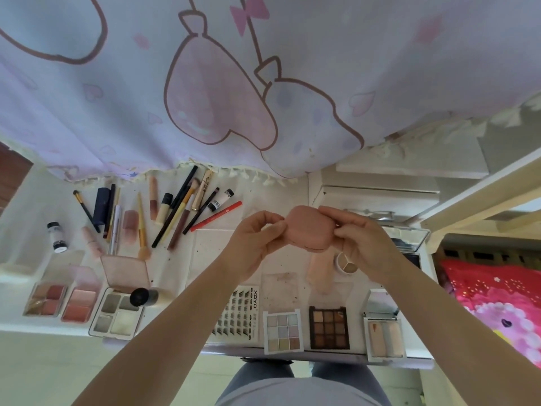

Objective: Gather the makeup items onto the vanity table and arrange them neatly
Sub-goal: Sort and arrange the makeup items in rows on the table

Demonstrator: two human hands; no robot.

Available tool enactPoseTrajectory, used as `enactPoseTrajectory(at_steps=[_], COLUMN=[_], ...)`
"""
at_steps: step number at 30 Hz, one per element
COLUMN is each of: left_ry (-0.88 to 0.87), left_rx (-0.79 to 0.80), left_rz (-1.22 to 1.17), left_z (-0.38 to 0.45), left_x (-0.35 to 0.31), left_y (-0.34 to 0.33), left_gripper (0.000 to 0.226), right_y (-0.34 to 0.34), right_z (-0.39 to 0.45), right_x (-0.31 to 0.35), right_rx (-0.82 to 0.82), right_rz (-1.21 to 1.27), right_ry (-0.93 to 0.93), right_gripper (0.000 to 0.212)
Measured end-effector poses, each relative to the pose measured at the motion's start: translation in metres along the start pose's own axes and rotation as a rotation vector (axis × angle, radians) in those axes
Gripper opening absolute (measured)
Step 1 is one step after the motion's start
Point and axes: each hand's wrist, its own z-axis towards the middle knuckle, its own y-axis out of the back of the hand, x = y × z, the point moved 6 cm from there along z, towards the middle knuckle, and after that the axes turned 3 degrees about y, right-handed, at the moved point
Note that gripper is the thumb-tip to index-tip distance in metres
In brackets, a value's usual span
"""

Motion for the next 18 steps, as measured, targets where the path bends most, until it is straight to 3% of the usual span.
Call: enactPoseTrajectory(at_steps=[5,8,14,18], left_ry=[0.027,0.086,0.190,0.247], left_rx=[0.006,0.023,-0.029,-0.054], left_rz=[0.092,0.018,-0.057,-0.116], left_z=[0.0027,0.0021,0.0011,0.0000], left_x=[0.0055,0.0079,0.0093,0.0074], left_y=[-0.0055,-0.0078,-0.0090,-0.0080], left_gripper=[0.024,0.017,0.016,0.016], right_y=[-0.0028,-0.0025,-0.0034,-0.0033], right_z=[0.0014,0.0039,0.0037,-0.0029], right_x=[0.0018,0.0007,0.0003,0.0039], right_rx=[-0.041,0.002,0.075,0.215], right_rz=[-0.185,-0.203,-0.287,-0.429], right_ry=[0.054,0.015,0.004,0.001], right_gripper=[0.047,0.051,0.028,0.042])
